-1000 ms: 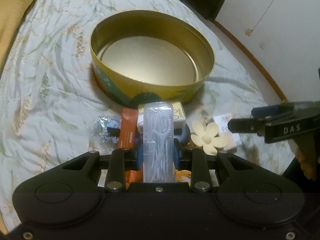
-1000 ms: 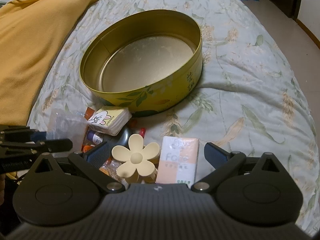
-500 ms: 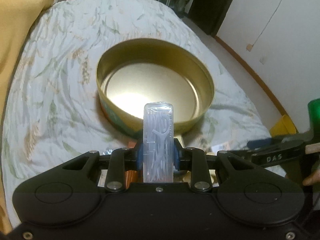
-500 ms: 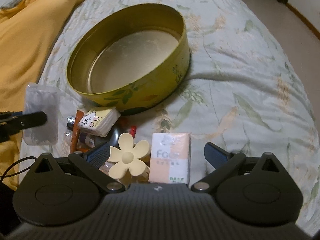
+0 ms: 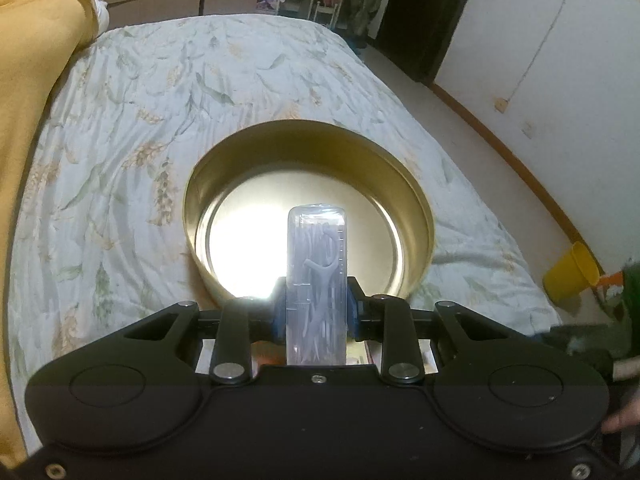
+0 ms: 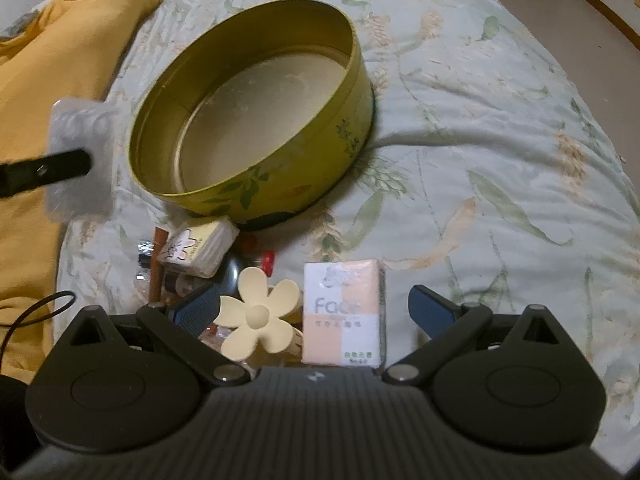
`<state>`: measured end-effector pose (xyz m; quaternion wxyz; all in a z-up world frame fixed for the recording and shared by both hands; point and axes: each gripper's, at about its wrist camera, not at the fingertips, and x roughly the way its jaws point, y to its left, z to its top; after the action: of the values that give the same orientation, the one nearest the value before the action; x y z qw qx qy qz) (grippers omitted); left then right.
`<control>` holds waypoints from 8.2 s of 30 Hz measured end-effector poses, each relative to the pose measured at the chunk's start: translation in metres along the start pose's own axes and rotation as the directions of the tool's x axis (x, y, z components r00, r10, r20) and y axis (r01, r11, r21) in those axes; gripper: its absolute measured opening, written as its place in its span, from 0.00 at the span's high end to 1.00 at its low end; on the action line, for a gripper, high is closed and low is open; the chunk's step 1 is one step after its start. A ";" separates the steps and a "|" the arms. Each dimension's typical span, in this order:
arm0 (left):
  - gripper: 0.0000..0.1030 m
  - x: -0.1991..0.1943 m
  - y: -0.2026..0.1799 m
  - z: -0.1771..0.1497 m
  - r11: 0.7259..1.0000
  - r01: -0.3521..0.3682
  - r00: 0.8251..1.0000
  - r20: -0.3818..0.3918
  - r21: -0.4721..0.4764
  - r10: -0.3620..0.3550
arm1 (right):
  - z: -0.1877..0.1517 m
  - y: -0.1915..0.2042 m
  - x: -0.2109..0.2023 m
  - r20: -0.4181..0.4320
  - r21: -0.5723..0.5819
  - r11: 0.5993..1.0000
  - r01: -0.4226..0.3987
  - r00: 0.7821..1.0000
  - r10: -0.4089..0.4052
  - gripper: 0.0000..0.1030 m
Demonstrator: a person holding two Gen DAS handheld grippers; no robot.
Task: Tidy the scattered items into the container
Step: 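Carry the floss-pick box over the tin and open the left gripper, then grasp the cream flower hair clip with the right gripper, then carry the flower clip over the tin and release it inside, then grasp the wrapped candy bag with the left gripper while the right gripper moves to the Face tissue pack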
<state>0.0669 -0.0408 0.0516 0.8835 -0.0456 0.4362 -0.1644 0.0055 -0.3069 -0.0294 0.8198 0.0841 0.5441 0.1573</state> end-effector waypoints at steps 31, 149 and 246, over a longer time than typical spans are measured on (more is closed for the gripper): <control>0.08 0.035 0.027 0.026 0.994 -0.065 0.994 0.077 -0.086 0.071 | -0.023 0.059 0.030 -0.112 -0.269 0.960 -0.072 0.993 0.043 0.00; 0.74 0.057 -0.048 -0.132 0.967 0.176 0.924 -0.369 0.183 -0.098 | 0.003 0.021 -0.021 0.140 -0.093 0.995 -0.039 0.989 0.052 0.45; 0.75 0.036 -0.032 -0.118 0.972 0.182 0.938 -0.323 0.150 -0.126 | 0.002 0.030 0.037 -0.088 -0.222 0.968 0.121 0.986 -0.143 0.03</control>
<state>-0.0133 -0.0756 -0.0415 0.7886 0.0258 0.5486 -0.2766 0.0152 -0.2658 -0.0514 0.8035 -0.0501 0.5699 0.1645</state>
